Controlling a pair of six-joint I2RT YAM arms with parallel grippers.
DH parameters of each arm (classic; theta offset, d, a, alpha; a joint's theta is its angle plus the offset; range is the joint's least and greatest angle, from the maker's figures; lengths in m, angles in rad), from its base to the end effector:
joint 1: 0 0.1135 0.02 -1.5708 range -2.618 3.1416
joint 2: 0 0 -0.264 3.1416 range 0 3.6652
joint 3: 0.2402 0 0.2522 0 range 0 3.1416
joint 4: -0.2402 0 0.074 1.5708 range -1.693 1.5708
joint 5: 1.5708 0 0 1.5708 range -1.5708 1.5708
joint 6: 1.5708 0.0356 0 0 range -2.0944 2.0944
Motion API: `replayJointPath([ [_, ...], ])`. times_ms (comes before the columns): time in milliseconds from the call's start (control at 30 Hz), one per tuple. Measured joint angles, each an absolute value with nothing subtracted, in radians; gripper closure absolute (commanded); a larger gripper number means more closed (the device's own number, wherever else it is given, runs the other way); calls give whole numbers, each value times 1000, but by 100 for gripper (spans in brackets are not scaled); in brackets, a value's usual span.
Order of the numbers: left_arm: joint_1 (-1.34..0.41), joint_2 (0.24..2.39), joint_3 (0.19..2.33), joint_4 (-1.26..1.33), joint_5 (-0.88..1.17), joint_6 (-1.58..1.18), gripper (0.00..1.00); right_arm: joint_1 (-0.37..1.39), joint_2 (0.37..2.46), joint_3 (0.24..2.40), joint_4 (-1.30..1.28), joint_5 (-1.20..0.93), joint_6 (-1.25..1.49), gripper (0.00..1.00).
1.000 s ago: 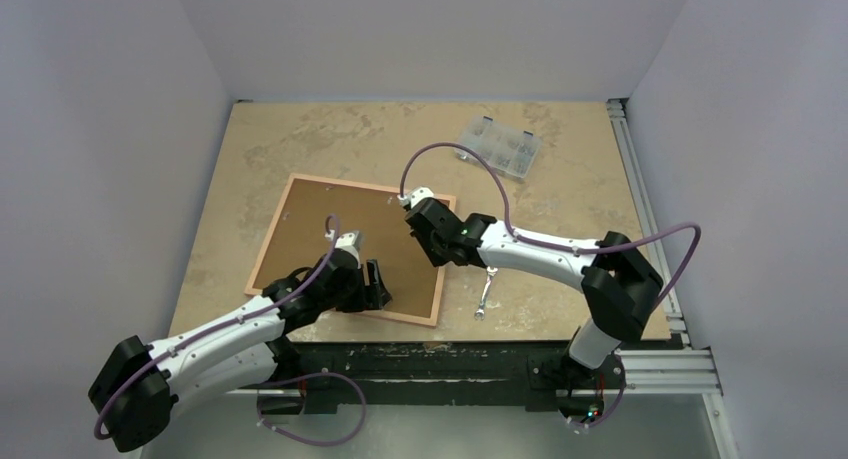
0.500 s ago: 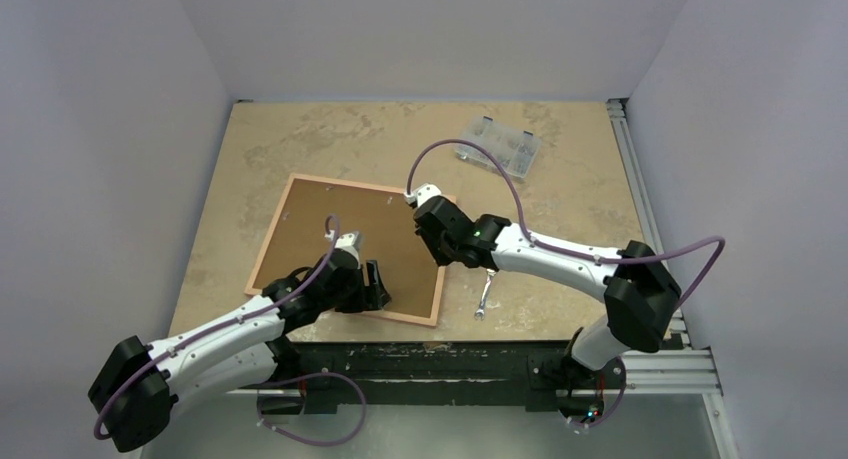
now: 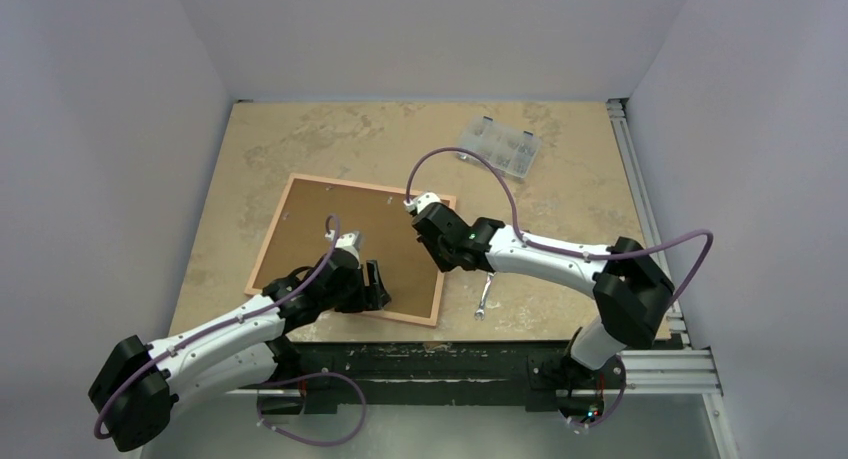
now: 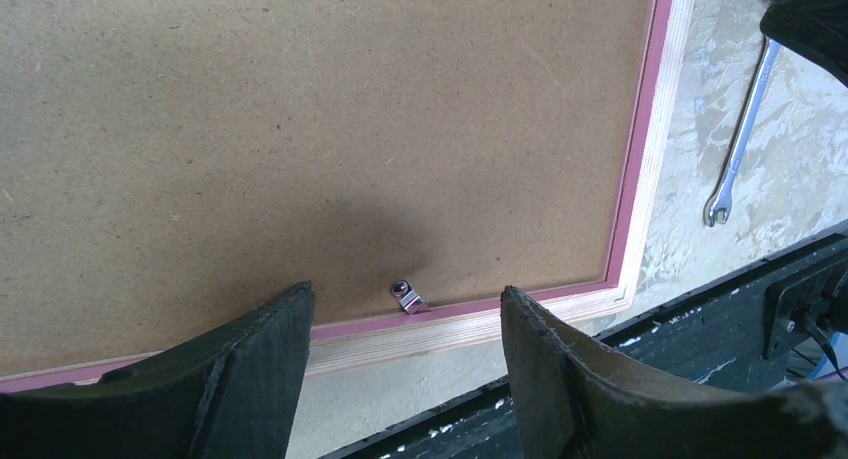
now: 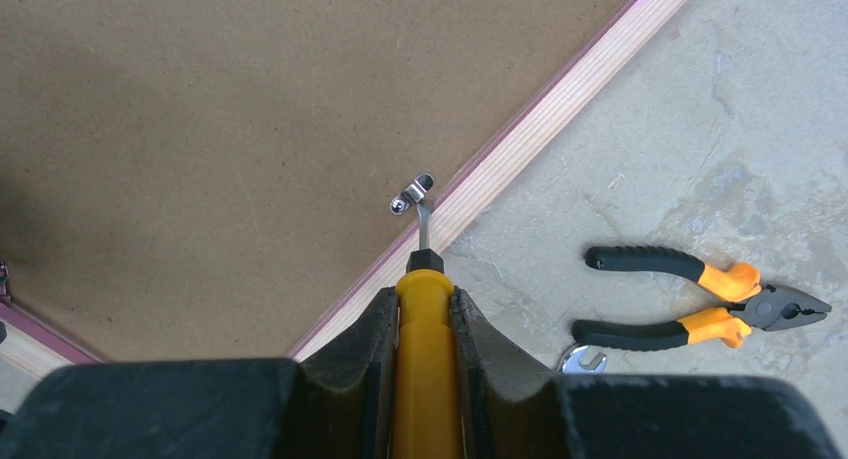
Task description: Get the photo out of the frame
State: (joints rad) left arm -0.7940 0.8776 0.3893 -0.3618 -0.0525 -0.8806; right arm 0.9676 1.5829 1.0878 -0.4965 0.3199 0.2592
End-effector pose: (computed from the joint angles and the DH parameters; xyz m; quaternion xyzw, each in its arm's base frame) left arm 0.1192 -0.1186 0.1723 -0.0497 0.9342 -0.2454 0.2542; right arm 0.1943 0.2623 0.2237 -0.2855 0.9032 0.0375 0.3184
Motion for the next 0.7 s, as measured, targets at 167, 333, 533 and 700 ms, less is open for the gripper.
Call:
replayJointPath([
  [167,-794,878,393,-373,-52,-881,33,969,1595,1089,-492,321,245,100],
  [333,-794,877,399,-387,-53,-881,33,970,1597,1089,-485,320,235,100],
  [533,-794,877,409,-403,-52,-880,29,965,1598,1074,-413,276,234,100],
  [700,-794,874,440,-450,-55,-874,25,966,1596,1058,-350,230,234,100],
])
